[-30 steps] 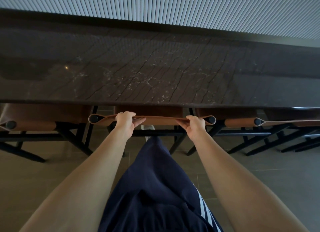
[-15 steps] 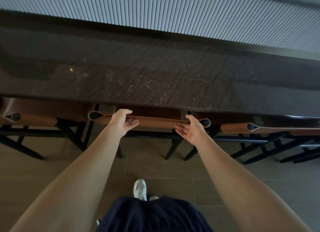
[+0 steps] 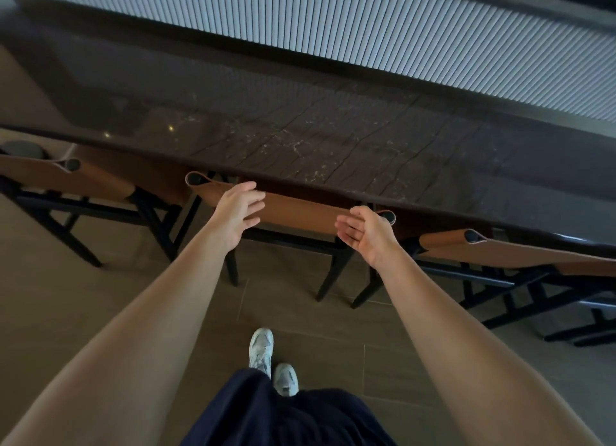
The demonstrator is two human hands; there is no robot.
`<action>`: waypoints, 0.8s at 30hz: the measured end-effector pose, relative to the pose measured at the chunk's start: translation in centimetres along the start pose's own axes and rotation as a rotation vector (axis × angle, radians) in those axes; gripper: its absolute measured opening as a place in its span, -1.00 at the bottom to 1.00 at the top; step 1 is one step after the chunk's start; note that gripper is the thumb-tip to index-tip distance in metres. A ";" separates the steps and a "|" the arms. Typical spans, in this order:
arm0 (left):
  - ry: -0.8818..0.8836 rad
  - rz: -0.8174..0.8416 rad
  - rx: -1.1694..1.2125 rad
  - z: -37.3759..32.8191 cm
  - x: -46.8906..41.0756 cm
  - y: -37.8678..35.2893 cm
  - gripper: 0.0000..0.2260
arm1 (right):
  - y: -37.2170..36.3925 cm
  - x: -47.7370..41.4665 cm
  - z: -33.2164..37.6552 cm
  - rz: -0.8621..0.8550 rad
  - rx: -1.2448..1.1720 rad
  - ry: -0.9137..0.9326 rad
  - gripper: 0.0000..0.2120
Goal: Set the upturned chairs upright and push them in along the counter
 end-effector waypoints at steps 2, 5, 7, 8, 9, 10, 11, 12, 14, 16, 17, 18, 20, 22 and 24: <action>-0.064 -0.017 0.022 0.5 1.3 0.6 -0.59 | -0.4 0.8 0.0 0.015 0.045 0.057 -0.76; -0.153 -0.081 0.096 0.9 3.1 2.5 -0.68 | -1.7 1.9 -0.3 0.040 0.074 0.142 -0.80; -0.194 -0.119 0.130 0.8 4.2 4.3 -0.74 | -3.0 2.6 -0.6 0.071 0.101 0.188 -0.78; -0.212 -0.133 0.132 0.7 4.7 5.3 -0.75 | -3.8 2.8 -0.8 0.087 0.118 0.208 -0.77; -0.229 -0.143 0.132 0.6 5.2 6.2 -0.76 | -4.7 3.1 -0.9 0.104 0.135 0.226 -0.76; -0.241 -0.151 0.132 0.5 5.6 7.2 -0.76 | -5.5 3.4 -1.0 0.119 0.150 0.242 -0.76; -0.251 -0.161 0.134 0.4 6.1 8.2 -0.76 | -6.5 3.9 -1.2 0.134 0.160 0.253 -0.75; -0.262 -0.167 0.138 0.2 6.5 9.2 -0.76 | -7.5 4.3 -1.4 0.152 0.162 0.261 -0.75; -0.283 -0.164 0.163 -0.1 7.2 11.3 -0.76 | -9.5 5.2 -1.8 0.195 0.166 0.279 -0.75; -0.303 -0.151 0.208 -0.3 7.9 13.7 -0.76 | -11.7 6.2 -2.4 0.237 0.176 0.306 -0.75; -0.314 -0.144 0.225 -0.3 8.3 15.1 -0.75 | -13.0 6.8 -2.9 0.252 0.176 0.314 -0.75; -0.325 -0.138 0.237 -0.2 8.5 16.4 -0.74 | -14.1 7.3 -3.3 0.261 0.171 0.317 -0.74; -0.348 -0.127 0.251 -0.2 9.2 19.3 -0.72 | -16.6 8.5 -4.3 0.285 0.160 0.319 -0.70; -0.357 -0.121 0.271 -0.3 10.2 22.4 -0.71 | -19.5 10.0 -5.6 0.301 0.137 0.307 -0.66; -0.347 -0.121 0.312 -0.3 11.1 25.5 -0.73 | -22.3 11.5 -7.1 0.312 0.104 0.287 -0.65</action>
Point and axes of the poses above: each hand's wrist, its own x-axis away from the middle knuckle, its own y-axis out of the back of the hand, z = x × y, the point moved 3 cm from there along -x, towards the middle knuckle, and after that the axes turned 11 degrees about y, right-handed, at the moved point
